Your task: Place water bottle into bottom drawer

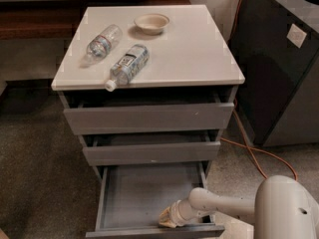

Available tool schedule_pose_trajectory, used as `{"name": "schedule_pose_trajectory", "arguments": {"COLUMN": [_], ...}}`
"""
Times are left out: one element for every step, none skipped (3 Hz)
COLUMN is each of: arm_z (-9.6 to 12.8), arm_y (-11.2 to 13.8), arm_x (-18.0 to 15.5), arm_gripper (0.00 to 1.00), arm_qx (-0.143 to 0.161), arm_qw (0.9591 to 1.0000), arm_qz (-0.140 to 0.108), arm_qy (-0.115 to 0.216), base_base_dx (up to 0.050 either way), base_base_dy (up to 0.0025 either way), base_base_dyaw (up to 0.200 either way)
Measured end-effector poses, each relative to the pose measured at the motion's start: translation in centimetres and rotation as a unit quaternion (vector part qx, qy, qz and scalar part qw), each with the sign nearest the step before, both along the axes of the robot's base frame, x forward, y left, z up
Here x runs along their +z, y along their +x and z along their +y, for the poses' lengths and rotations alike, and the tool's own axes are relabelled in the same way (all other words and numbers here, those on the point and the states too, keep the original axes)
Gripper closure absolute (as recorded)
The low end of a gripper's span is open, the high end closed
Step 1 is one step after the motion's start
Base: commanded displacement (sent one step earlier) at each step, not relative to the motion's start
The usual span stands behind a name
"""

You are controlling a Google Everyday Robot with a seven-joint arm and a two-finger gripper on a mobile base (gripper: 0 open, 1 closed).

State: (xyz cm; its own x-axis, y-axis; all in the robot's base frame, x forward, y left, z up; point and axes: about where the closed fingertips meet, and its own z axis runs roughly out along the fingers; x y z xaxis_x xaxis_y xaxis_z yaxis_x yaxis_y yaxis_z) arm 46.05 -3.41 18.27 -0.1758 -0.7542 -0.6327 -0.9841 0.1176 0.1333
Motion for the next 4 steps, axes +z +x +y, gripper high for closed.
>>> {"name": "schedule_pose_trajectory", "arguments": {"arm_z": [-0.1,-0.3,-0.7,-1.1], "arm_y": [0.5,2.0,3.2,3.8], "arm_x": [1.2,3.5,7.3,11.2], "arm_gripper": [1.0,1.0,1.0,1.0], "arm_qx": [-0.002,-0.003,-0.003,0.001], "arm_qw": [0.9999,0.9986,0.9956,0.9913], "arm_qz": [-0.016,-0.053,-0.094,-0.131], "arm_qy": [0.001,-0.001,-0.003,-0.012], "base_base_dx": [0.0,0.0,0.0,0.0], "base_base_dy": [0.0,0.0,0.0,0.0], "base_base_dyaw": [0.0,0.0,0.0,0.0]}}
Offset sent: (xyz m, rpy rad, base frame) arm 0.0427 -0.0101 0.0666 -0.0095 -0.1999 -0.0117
